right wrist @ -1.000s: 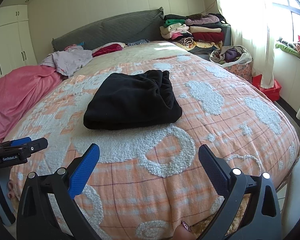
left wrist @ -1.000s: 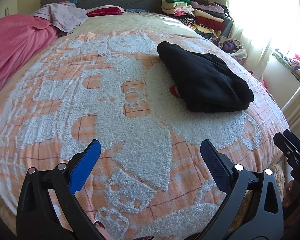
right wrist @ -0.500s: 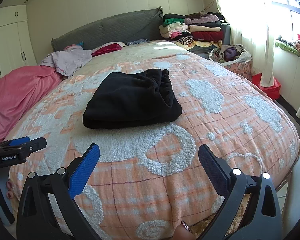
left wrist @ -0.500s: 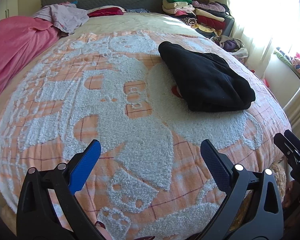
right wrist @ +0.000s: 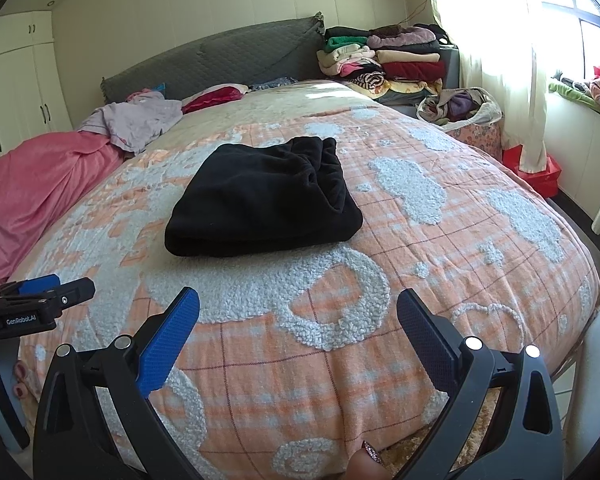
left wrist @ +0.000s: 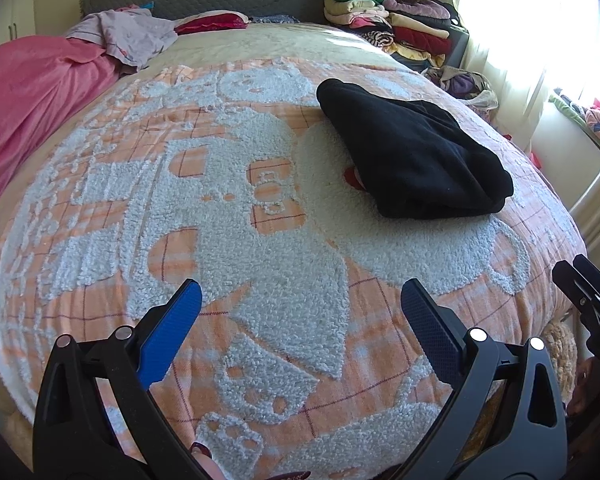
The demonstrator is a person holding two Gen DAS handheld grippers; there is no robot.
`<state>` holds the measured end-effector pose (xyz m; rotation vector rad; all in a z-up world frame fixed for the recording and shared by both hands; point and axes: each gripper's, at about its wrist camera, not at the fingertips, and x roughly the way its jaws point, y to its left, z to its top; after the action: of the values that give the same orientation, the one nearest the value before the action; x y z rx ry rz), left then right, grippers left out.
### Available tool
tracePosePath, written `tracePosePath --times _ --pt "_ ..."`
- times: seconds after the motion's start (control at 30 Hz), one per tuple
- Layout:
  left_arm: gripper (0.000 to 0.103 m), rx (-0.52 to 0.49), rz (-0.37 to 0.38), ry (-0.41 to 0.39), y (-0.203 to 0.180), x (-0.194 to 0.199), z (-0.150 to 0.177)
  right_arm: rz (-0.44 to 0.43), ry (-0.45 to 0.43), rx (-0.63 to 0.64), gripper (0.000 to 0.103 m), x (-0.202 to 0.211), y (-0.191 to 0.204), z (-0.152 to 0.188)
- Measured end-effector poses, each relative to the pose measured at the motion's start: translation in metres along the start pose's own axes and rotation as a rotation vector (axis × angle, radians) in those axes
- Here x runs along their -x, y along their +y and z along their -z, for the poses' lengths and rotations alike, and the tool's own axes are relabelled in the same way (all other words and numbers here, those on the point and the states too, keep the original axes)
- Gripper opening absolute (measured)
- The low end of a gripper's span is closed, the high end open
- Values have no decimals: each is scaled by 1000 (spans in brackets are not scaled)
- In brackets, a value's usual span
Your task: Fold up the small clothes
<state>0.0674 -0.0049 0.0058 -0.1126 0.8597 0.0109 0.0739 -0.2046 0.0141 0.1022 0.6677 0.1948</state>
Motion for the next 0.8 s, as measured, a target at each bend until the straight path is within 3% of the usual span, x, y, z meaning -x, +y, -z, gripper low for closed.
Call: tracePosePath --times 0.53,0.8 --pt "93 -9 -14 1 -2 2 3 17 1 -4 98 4 -3 -1" --pt "93 -20 12 15 -3 2 7 28 1 -14 98 8 -9 1"
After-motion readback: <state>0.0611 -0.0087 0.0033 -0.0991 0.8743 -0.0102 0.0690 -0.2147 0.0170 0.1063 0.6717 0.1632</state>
